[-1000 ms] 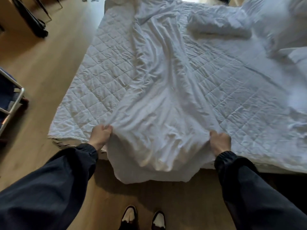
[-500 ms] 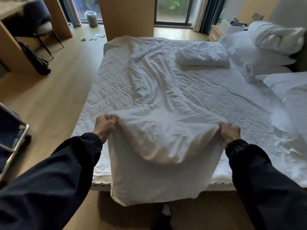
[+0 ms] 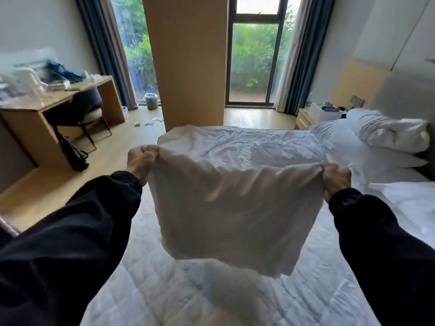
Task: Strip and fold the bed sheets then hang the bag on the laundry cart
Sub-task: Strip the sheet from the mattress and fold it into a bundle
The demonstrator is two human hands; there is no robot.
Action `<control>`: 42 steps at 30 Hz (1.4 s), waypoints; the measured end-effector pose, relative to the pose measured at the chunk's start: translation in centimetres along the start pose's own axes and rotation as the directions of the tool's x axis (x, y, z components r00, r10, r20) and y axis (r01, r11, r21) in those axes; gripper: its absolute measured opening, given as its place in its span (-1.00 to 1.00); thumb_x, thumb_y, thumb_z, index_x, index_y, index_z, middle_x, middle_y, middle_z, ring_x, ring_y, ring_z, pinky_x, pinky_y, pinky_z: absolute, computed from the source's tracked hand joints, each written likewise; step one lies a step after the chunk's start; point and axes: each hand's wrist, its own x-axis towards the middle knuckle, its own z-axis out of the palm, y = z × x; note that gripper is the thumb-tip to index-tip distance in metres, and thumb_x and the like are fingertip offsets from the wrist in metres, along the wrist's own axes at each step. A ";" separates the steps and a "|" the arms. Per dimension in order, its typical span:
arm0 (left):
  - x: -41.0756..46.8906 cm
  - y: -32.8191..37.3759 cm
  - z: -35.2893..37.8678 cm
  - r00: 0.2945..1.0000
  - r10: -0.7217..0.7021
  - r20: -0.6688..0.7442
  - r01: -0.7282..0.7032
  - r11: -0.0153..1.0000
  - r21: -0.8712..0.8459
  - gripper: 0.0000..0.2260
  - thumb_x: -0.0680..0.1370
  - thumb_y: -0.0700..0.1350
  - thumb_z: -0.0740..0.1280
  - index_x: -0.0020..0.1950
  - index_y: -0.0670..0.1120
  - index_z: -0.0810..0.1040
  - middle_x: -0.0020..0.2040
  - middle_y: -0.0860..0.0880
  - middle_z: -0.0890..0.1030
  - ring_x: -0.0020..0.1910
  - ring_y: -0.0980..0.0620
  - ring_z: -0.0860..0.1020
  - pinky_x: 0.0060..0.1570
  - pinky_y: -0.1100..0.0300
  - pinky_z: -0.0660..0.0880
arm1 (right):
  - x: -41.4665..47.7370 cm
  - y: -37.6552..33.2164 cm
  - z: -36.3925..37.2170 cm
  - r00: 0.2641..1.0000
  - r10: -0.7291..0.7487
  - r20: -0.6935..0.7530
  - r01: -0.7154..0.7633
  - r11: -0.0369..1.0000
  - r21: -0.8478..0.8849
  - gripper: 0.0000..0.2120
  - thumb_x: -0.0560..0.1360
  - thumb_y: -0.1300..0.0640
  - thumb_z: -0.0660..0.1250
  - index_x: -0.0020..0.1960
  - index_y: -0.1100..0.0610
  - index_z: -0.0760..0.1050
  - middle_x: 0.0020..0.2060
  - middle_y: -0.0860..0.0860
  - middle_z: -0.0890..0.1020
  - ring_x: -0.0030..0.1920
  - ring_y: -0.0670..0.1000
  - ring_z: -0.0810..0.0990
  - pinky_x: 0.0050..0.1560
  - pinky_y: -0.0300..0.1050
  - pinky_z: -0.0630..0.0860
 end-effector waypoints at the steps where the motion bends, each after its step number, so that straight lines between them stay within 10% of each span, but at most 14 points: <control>1: 0.9 0.9 0.3 1.000 0.010 -0.016 -0.010 1.000 -0.019 -0.79 0.57 -0.24 0.26 -0.26 -0.11 0.55 -0.25 -0.03 0.51 -0.17 0.01 0.47 -0.13 0.17 0.43 | 1.2 -0.8 0.4 1.000 -0.015 -0.014 0.015 1.000 -0.004 -0.71 0.30 0.05 0.27 -0.19 0.27 0.58 -0.19 0.05 0.61 -0.09 0.13 0.60 -0.12 0.04 0.53; 17: -2.5 -14.1 -1.4 0.978 -0.198 -0.066 0.202 0.977 0.070 -0.81 0.44 -0.12 0.41 -0.25 -0.15 0.44 -0.22 -0.07 0.38 -0.19 -0.01 0.36 -0.15 0.08 0.30 | -8.9 9.3 -3.0 0.934 0.270 -0.236 -0.306 0.942 -0.134 -0.80 0.37 0.14 0.32 -0.20 0.30 0.50 -0.27 0.15 0.50 -0.23 0.14 0.46 -0.20 -0.03 0.35; 24: -9.3 -20.9 -4.6 0.972 -0.190 0.136 0.140 0.941 0.310 -0.77 0.47 -0.20 0.35 -0.32 -0.14 0.36 -0.30 -0.07 0.24 -0.29 -0.01 0.22 -0.32 0.11 0.15 | -14.9 16.0 -5.8 0.879 0.356 -0.318 -0.434 0.874 -0.219 -0.73 0.37 0.15 0.32 -0.06 0.35 0.51 -0.14 0.21 0.54 -0.07 0.19 0.54 -0.10 -0.06 0.37; 42: -6.7 -24.8 -0.3 0.961 -0.273 0.044 0.262 0.950 0.171 -0.77 0.49 -0.21 0.38 -0.35 -0.12 0.44 -0.31 -0.06 0.44 -0.31 0.01 0.38 -0.25 0.15 0.34 | -10.1 19.2 -3.1 0.929 0.311 -0.202 -0.359 0.889 -0.284 -0.81 0.42 0.13 0.31 -0.19 0.28 0.50 -0.23 0.16 0.51 -0.17 0.11 0.44 -0.14 -0.06 0.29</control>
